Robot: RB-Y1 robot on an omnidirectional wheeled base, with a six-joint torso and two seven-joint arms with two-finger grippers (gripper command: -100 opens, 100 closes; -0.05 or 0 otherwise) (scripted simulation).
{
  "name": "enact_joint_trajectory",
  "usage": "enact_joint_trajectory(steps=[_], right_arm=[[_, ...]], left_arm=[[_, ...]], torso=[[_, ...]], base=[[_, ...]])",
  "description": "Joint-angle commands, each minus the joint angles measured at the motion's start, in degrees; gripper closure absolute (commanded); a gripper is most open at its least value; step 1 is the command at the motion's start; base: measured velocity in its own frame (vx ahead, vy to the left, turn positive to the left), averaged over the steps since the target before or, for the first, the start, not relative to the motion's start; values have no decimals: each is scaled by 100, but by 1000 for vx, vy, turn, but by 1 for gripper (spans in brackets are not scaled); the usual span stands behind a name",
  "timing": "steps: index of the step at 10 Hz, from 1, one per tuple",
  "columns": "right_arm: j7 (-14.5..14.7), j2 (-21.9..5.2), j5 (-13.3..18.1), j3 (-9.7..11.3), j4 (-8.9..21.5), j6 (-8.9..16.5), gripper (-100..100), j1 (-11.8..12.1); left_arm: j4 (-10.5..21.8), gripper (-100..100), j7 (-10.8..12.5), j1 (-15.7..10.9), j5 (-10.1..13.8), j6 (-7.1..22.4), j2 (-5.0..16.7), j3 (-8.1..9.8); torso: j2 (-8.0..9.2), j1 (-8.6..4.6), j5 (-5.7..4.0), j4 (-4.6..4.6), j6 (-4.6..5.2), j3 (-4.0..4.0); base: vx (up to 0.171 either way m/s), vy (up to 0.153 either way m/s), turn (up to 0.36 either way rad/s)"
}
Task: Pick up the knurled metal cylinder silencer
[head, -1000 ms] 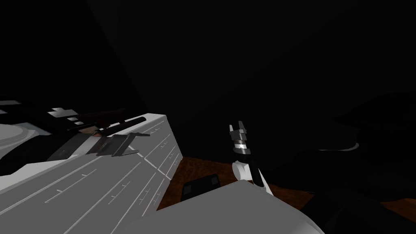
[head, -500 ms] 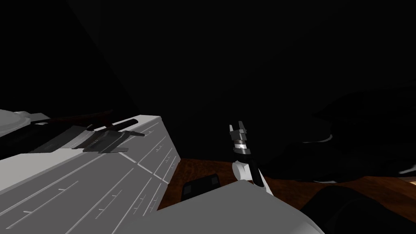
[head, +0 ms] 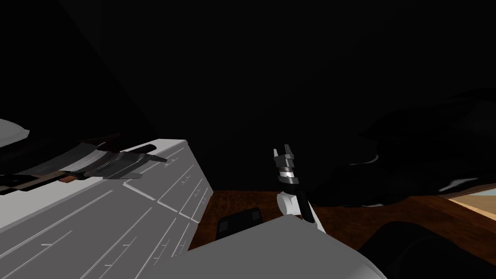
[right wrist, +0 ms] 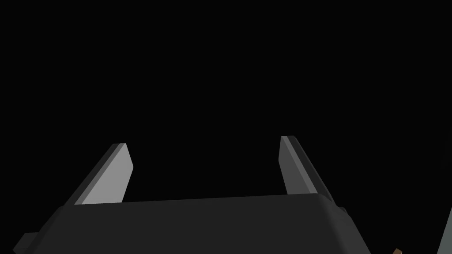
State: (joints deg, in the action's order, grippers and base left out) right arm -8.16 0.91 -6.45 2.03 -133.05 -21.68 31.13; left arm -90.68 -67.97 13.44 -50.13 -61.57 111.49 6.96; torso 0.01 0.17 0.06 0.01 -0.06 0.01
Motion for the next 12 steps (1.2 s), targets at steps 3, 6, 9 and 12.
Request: enact_joint_trajectory(steps=[3, 6, 9, 12], right_arm=[[0, 0, 0, -1, 0, 0, 0, 1], [0, 0, 0, -1, 0, 0, 0, 1], [0, -1, 0, -1, 0, 0, 0, 1], [0, -1, 0, -1, 0, 0, 0, 1]], left_arm=[[257, -100, -526, 249, 90, -33, 603, -11], [379, -100, -760, 255, -41, -122, 1101, -56], [584, -100, -1170, 303, -275, -287, 1662, -166], [735, -100, -1519, 400, -464, -433, 2097, -299]], torso=[[0, 0, 1, 1, -8, 1], [-10, 9, 2, -2, -2, -6], [-5, 31, 8, 0, -5, -2], [-5, 37, 10, -1, -6, -3]], base=[[6, 31, -71], [14, 53, -139], [7, 95, -147], [5, 107, -115]])
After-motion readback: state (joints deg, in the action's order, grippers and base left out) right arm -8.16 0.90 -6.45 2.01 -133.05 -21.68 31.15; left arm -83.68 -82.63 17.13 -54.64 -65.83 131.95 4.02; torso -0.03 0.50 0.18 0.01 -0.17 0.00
